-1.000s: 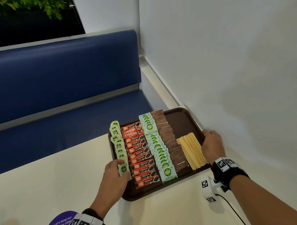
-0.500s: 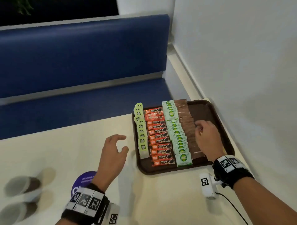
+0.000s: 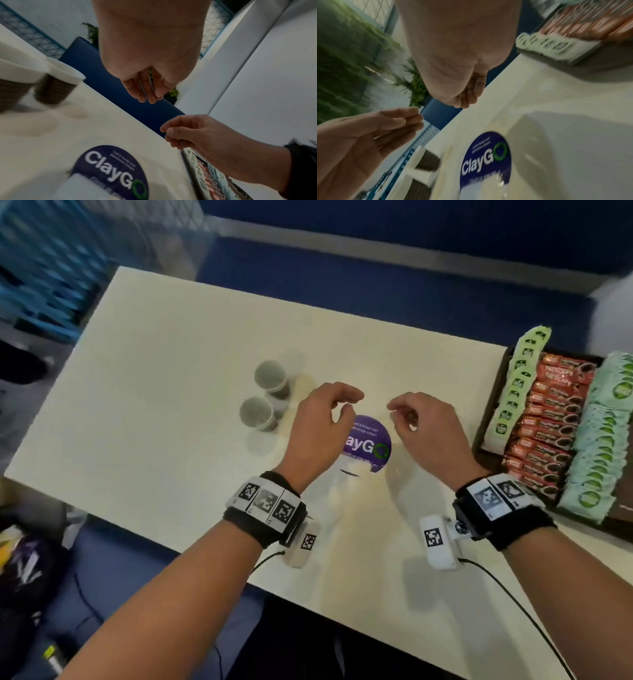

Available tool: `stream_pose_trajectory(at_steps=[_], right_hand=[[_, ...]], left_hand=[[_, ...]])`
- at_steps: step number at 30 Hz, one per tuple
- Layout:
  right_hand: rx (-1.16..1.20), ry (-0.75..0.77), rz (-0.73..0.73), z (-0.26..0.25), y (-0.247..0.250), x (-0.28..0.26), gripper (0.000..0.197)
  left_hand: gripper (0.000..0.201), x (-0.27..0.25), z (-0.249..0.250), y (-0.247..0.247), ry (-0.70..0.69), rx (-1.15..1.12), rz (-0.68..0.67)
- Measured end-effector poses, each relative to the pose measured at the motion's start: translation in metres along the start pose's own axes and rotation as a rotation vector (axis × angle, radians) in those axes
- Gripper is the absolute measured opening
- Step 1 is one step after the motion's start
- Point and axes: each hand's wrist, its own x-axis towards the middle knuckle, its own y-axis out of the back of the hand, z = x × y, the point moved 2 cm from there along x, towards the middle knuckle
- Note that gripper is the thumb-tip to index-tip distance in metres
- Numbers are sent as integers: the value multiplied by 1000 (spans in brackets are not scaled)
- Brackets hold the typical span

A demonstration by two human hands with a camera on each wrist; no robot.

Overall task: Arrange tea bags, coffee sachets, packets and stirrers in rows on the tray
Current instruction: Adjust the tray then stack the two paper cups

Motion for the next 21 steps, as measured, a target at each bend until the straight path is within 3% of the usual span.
stream_pose_trajectory(at_steps=[4,7,11,16,21], right_hand=[[-4,54,-121,-32,-33,16,18],[-42,87,-187,-55,-51,34,35],[-88,151,-231,-84,-76,67,63],[-205,300,-302,-115,-111,109,80],[-334,336,-465,-128,-142,134,88]], left_hand=[[26,-15,-27,31,-34,52,133],[27,-17,-47,54,-34,137,245],[52,-14,-81,83,13,318,374],[91,-4,-124,92,203,388,177],[76,10,-139,85,195,311,63]])
